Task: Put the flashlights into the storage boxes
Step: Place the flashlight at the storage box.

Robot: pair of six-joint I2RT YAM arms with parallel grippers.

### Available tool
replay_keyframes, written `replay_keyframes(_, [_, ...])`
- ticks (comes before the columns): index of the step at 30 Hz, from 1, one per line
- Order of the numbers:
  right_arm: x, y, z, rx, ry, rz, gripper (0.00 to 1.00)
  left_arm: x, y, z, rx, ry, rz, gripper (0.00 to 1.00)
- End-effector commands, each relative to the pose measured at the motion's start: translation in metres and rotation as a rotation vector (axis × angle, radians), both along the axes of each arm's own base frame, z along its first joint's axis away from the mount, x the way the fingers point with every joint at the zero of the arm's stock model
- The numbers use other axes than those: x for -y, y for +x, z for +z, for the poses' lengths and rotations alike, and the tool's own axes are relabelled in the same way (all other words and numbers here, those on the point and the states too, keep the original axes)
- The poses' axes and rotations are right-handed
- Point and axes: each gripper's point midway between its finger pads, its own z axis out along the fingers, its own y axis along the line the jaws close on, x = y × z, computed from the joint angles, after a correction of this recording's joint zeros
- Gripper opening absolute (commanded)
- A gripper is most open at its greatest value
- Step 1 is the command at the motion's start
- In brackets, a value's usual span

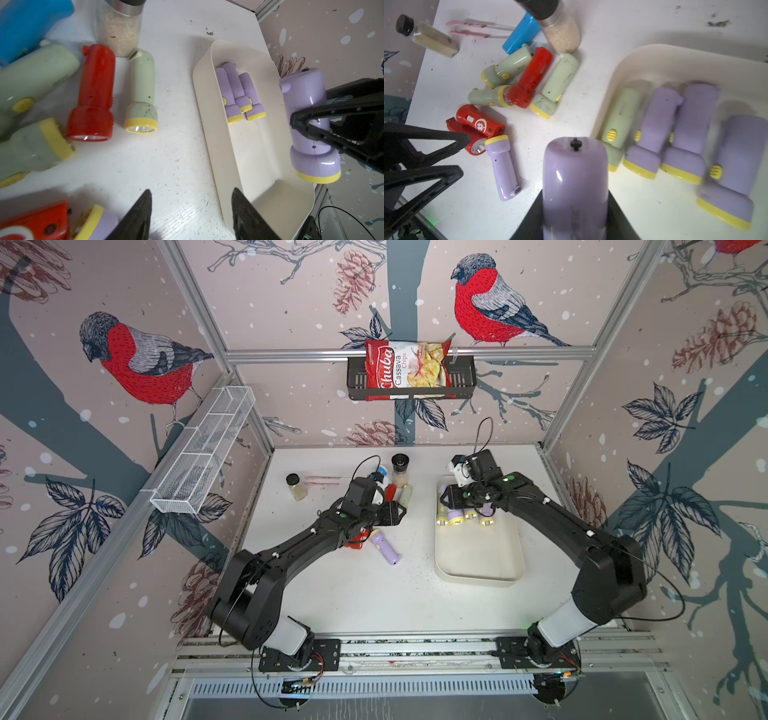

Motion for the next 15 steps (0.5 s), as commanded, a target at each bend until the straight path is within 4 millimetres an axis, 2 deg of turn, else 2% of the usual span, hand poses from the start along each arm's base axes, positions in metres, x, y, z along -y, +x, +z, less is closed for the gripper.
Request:
replay_keyframes(1, [0.028,0.004,0.002,-0.007,0.037,-0.074,0.31,0.021,0.009,0.008,0.038,0.007,-0.032,0.61])
replay_keyframes(5, [0.074,0.011,-0.003,-0.032,0.047,-0.182,0.31,0.049,0.015,0.006,0.031,0.018,-0.075,0.61])
replay_keyframes(8, [0.099,0.012,-0.008,-0.05,0.043,-0.235,0.31,0.066,0.018,0.002,0.021,0.022,-0.103,0.6])
replay_keyframes(15, [0.132,0.018,-0.022,-0.077,-0.009,-0.316,0.31,0.084,0.029,-0.002,0.011,0.026,-0.127,0.6])
